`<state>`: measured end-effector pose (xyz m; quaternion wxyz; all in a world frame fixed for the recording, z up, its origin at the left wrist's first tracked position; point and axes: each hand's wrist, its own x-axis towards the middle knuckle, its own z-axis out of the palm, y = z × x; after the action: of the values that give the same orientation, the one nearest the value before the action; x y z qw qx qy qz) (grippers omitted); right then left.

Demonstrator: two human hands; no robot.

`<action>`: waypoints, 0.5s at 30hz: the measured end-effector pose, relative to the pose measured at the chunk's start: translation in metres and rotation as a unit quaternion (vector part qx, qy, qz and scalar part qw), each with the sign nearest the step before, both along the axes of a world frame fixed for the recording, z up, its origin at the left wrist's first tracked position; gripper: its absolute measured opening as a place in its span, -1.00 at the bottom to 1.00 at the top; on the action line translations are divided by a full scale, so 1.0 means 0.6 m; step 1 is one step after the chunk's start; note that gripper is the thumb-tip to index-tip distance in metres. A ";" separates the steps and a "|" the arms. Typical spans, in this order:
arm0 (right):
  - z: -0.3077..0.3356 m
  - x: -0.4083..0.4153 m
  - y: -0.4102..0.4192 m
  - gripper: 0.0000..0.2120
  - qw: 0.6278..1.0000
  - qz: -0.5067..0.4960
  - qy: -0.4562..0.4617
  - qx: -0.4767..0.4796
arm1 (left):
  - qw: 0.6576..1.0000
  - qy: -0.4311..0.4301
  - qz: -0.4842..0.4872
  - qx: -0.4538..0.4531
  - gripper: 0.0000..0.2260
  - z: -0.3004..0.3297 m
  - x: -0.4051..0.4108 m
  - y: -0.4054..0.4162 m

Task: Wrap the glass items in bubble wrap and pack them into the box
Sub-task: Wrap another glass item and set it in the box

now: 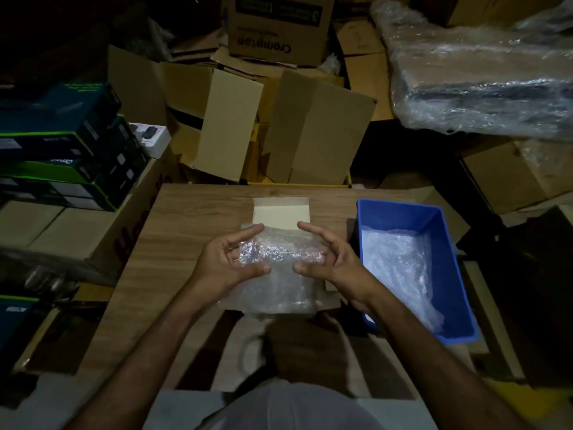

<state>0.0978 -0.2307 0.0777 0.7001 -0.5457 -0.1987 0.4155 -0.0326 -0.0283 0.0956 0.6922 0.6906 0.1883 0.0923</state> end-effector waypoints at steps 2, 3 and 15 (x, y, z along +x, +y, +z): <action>0.004 0.000 -0.006 -0.33 0.995 0.039 0.089 0.012 | 1.000 -0.013 -0.007 -0.004 -0.32 0.005 0.002 0.003; 0.004 -0.001 -0.006 -0.35 0.992 0.050 0.114 0.023 | 1.000 -0.011 -0.015 0.005 -0.31 0.004 0.002 0.006; -0.010 -0.007 0.012 -0.60 0.948 -0.061 -0.274 -0.148 | 0.979 0.062 0.028 0.193 -0.44 0.001 -0.003 -0.010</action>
<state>0.0933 -0.2232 0.0715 0.5540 -0.7470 -0.2856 0.2313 -0.0341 -0.0344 0.0964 0.5297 0.8100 0.2293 0.1033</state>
